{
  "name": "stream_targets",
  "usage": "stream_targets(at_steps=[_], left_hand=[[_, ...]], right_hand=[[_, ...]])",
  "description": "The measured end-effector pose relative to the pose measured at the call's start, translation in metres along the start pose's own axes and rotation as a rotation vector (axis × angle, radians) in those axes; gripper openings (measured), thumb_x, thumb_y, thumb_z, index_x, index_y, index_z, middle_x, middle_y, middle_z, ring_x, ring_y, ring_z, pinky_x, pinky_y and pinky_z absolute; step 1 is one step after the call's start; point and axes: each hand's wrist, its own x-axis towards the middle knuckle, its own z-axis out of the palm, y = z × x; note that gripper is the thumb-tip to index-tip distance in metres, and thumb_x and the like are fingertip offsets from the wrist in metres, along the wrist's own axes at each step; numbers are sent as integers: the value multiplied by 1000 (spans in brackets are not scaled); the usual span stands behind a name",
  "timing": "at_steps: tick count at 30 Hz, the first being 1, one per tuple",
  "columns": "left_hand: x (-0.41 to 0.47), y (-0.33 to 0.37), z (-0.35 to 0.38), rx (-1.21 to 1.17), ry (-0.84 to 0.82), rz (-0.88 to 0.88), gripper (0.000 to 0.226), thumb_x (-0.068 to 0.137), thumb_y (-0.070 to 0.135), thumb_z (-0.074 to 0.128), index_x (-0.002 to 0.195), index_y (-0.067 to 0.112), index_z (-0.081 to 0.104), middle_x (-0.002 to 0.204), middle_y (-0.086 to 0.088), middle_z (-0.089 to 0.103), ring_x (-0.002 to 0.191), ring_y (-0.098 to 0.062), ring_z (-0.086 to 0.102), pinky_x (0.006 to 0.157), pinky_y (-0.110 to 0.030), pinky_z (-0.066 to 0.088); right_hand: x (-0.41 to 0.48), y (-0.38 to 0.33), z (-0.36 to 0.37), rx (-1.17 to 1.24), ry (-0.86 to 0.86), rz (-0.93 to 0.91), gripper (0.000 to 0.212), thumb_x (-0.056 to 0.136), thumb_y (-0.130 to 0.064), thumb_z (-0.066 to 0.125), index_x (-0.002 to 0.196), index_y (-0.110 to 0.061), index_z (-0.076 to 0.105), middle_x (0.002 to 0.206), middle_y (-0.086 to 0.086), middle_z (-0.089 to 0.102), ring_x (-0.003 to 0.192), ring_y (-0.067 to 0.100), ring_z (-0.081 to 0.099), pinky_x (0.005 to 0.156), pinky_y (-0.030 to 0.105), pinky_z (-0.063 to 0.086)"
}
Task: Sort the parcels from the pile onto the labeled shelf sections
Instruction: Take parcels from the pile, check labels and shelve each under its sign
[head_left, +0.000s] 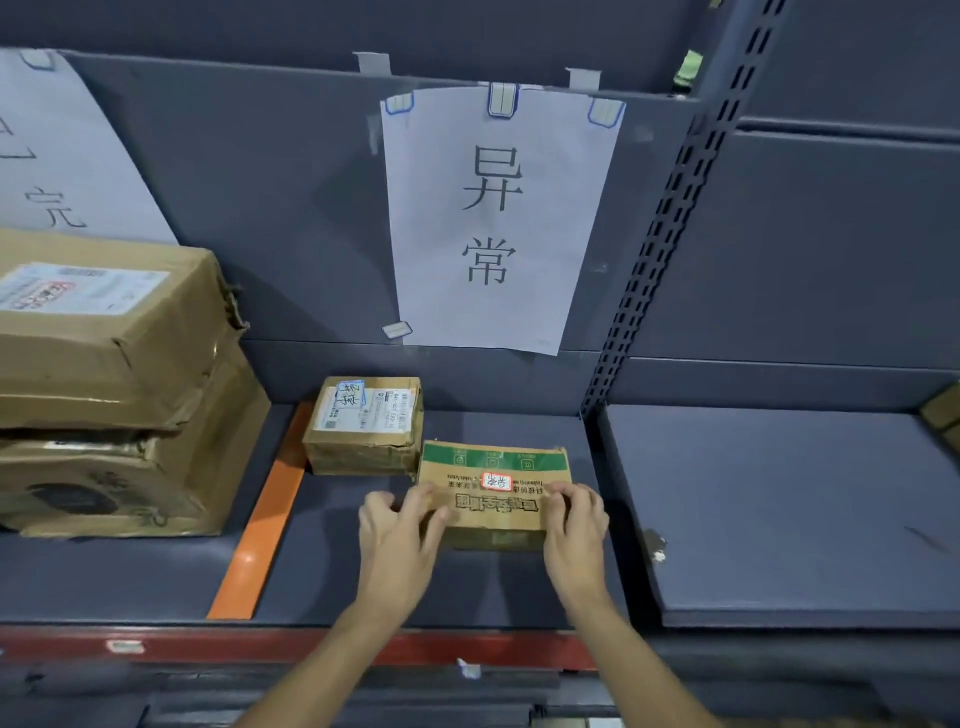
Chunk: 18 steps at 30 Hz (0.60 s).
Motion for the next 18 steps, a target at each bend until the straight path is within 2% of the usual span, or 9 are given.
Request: stream_targets(at_steps=[3, 5, 8, 12, 15, 18], left_hand=[[0, 0, -5, -5, -86, 106, 30, 98, 31, 46, 128, 35, 49, 98, 2, 41, 96, -16, 41, 85, -28, 39], [6, 3, -6, -78, -197, 136, 37, 99, 33, 41, 136, 32, 44, 111, 8, 48, 107, -10, 47, 94, -27, 40], [24, 10, -5, -84, -349, 128, 46, 100, 36, 37, 145, 27, 34, 130, 9, 44, 122, -9, 41, 106, -26, 33], [48, 14, -7, -60, -377, 82, 50, 100, 39, 36, 146, 21, 30, 145, 8, 31, 132, -10, 34, 113, -28, 28], [60, 17, -12, -19, -381, 64, 51, 100, 36, 37, 147, 19, 26, 147, 4, 31, 133, -13, 33, 111, -23, 26], [67, 20, -18, 2, -385, 80, 51, 100, 32, 39, 147, 16, 26, 149, 2, 29, 134, -16, 33, 108, -20, 22]], right_hand=[[19, -5, 7, -8, 4, 14, 17, 102, -25, 40, 106, -20, 55, 121, -3, 45, 118, 15, 33, 95, 28, 32], [33, -7, 10, -22, -7, 23, 17, 102, -25, 40, 106, -20, 55, 121, -2, 46, 120, 16, 33, 97, 29, 32], [54, -11, 15, -28, -8, 36, 13, 101, -24, 43, 104, -21, 55, 119, 0, 44, 122, 21, 34, 98, 30, 32], [74, -24, 24, 1, 3, 87, 8, 99, -25, 48, 103, -21, 54, 122, 6, 35, 121, 26, 34, 99, 35, 35], [87, -33, 30, -50, -5, 110, 16, 99, -26, 49, 109, -17, 57, 125, 13, 39, 123, 31, 33, 104, 39, 32], [92, -41, 32, -111, -46, 117, 23, 100, -27, 46, 117, -16, 57, 125, 14, 42, 123, 32, 35, 106, 37, 29]])
